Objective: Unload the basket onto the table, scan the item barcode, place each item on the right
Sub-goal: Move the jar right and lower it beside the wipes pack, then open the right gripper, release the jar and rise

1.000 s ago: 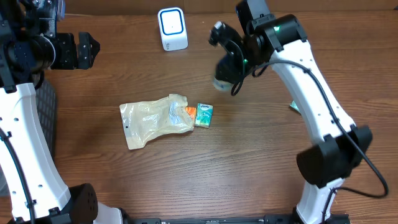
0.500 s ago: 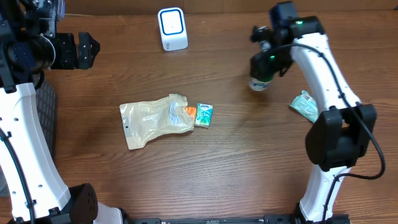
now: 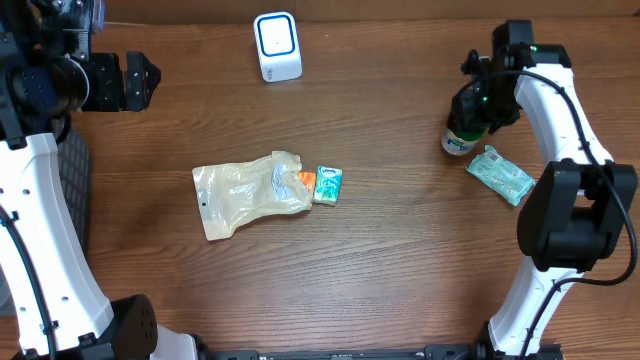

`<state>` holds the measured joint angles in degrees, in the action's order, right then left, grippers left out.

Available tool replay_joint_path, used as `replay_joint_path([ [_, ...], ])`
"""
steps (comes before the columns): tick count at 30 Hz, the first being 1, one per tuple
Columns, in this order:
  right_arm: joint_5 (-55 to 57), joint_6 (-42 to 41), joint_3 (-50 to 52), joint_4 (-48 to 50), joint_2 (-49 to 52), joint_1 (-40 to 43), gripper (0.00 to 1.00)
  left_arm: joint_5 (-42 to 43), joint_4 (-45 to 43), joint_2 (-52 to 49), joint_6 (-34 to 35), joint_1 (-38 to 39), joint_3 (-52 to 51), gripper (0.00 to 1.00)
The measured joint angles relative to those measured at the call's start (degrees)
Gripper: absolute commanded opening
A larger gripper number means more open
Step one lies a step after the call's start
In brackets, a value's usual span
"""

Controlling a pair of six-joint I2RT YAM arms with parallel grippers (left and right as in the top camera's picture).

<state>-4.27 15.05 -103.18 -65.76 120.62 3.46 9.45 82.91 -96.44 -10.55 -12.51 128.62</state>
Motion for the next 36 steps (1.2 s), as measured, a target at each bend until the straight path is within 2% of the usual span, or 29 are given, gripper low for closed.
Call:
replay_joint_path([
  [3,0.09,-0.07,0.66,0.50,0.00,0.28,0.36,0.00,0.00,0.00,0.00,0.00,0.00,1.00],
  [6,0.02,-0.02,0.66,0.61,0.00,0.20,0.44,0.00,0.00,0.02,0.00,0.00,0.00,1.00],
  [13,0.17,-0.07,0.66,0.59,0.00,0.17,0.45,0.00,0.00,0.00,0.00,-0.02,0.00,1.00],
  [16,1.40,-0.04,0.66,0.63,0.00,0.20,0.52,0.00,0.00,0.00,0.00,0.00,0.00,0.99],
  [24,4.33,-0.07,0.66,1.68,0.00,0.20,0.53,0.00,0.00,0.00,0.00,0.00,0.00,1.00],
  [28,4.68,-0.07,0.66,1.64,0.00,0.20,0.64,0.00,0.00,0.00,0.00,0.00,0.00,1.00],
  [32,4.72,-0.07,0.66,0.66,0.00,0.20,0.66,0.00,0.00,0.00,0.00,0.00,0.00,1.00],
  [33,4.70,-0.09,0.66,0.39,0.00,0.20,0.72,0.00,0.00,0.00,0.00,0.00,0.00,1.00],
  [35,4.72,-0.24,0.66,0.00,0.00,0.20,0.93,0.00,0.00,0.00,0.00,0.00,0.00,0.99],
  [36,4.74,-0.22,0.66,-0.11,0.00,0.20,1.00,0.00,0.00,0.00,0.00,0.00,0.00,1.00],
])
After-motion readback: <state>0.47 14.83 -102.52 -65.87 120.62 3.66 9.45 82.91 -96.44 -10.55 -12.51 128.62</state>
